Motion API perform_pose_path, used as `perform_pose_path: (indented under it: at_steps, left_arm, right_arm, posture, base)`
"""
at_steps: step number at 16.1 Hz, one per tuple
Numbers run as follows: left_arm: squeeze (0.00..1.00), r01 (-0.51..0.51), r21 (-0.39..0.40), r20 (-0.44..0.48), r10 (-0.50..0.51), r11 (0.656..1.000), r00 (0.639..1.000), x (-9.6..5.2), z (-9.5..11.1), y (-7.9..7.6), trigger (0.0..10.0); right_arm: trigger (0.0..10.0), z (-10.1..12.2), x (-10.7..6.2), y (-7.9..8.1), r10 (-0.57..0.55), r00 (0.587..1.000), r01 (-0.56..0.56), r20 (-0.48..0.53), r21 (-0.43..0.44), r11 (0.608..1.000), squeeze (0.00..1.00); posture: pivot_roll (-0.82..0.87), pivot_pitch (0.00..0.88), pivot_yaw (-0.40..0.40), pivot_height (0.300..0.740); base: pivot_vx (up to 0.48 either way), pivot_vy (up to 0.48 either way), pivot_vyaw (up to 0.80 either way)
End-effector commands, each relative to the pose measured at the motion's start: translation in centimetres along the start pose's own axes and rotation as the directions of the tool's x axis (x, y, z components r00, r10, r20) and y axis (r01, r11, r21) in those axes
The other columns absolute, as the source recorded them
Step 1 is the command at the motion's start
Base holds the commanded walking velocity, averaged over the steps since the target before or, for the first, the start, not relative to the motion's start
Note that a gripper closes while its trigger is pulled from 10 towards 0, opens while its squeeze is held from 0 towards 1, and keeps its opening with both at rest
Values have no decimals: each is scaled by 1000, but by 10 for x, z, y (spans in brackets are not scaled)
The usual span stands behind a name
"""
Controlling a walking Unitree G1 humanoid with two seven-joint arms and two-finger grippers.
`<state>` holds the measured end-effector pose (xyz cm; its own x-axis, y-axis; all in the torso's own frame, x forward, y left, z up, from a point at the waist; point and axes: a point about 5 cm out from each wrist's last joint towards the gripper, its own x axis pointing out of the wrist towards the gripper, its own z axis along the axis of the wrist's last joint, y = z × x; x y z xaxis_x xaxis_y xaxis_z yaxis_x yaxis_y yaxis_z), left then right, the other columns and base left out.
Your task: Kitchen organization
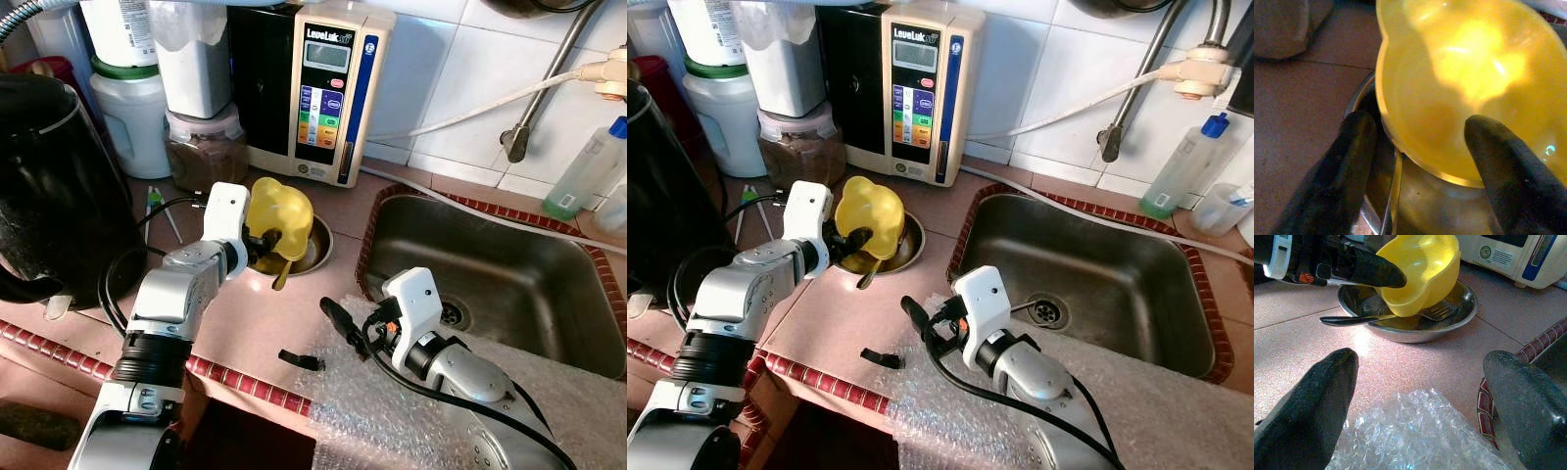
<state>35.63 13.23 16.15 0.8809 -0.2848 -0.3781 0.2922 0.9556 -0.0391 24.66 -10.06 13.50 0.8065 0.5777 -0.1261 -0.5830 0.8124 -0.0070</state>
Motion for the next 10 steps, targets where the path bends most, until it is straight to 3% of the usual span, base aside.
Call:
perform_pose_path:
  at_steps: [1, 10]
  left_arm:
    - [0, 3, -2, 6, -3, 1000, 1000, 0, 5, -2, 0]
    - [0, 13, -19, 38, -12, 1000, 999, -2, 6, -3, 0]
  right_arm:
    - [10000, -1, 0, -1, 5, 1000, -5, -4, -9, 1000, 0]
    - [10000, -2, -1, -2, -1, 1000, 1, -7, -12, 1000, 0]
  posture:
    - [96, 0, -51, 740]
    - [96, 0, -58, 740]
  base:
    - [0, 0, 0]
    - [0, 0, 0]
